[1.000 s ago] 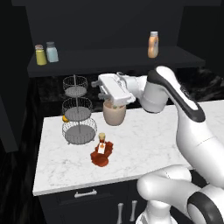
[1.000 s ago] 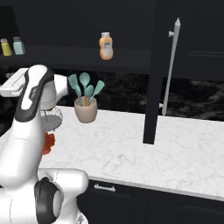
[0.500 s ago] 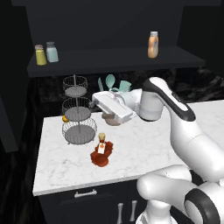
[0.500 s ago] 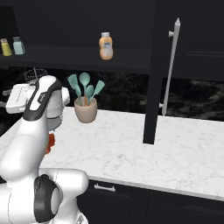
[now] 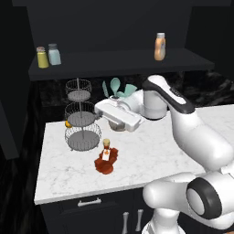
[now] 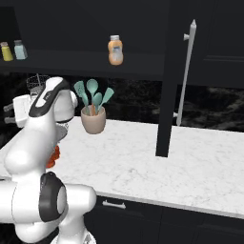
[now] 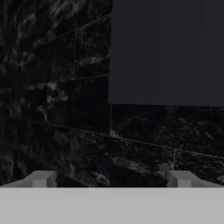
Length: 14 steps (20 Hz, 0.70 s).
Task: Put the shaker and condiment bottle from the counter next to their counterparts in the cabinet.
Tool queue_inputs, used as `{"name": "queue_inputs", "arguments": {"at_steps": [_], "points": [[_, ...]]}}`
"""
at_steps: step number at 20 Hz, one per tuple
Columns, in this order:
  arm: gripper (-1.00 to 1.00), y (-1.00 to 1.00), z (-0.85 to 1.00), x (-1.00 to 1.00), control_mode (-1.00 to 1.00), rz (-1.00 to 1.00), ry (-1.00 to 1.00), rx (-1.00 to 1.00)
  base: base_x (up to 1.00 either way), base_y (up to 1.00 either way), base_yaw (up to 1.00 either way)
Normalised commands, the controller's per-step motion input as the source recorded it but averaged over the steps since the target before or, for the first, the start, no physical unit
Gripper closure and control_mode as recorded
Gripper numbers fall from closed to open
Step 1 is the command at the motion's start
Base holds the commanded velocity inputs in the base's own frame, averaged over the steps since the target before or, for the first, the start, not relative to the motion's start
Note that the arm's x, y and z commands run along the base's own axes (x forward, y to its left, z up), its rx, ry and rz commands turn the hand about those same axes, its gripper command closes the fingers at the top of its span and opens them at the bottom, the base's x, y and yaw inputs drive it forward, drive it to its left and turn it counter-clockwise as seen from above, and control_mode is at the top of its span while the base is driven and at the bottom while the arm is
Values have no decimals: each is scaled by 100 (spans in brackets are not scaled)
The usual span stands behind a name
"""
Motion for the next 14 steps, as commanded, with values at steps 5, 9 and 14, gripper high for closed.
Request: {"name": "queue_inputs", "arguments": {"at_steps": [5, 9, 14], "points": [[-100, -69, -9, -30, -100, -1, -1, -24, 0, 0, 0], [-100, -72, -34, -32, -100, -11, 0, -32, 0, 0, 0], [-100, -2, -20, -23, -100, -17, -19, -10, 0, 0, 0]]}}
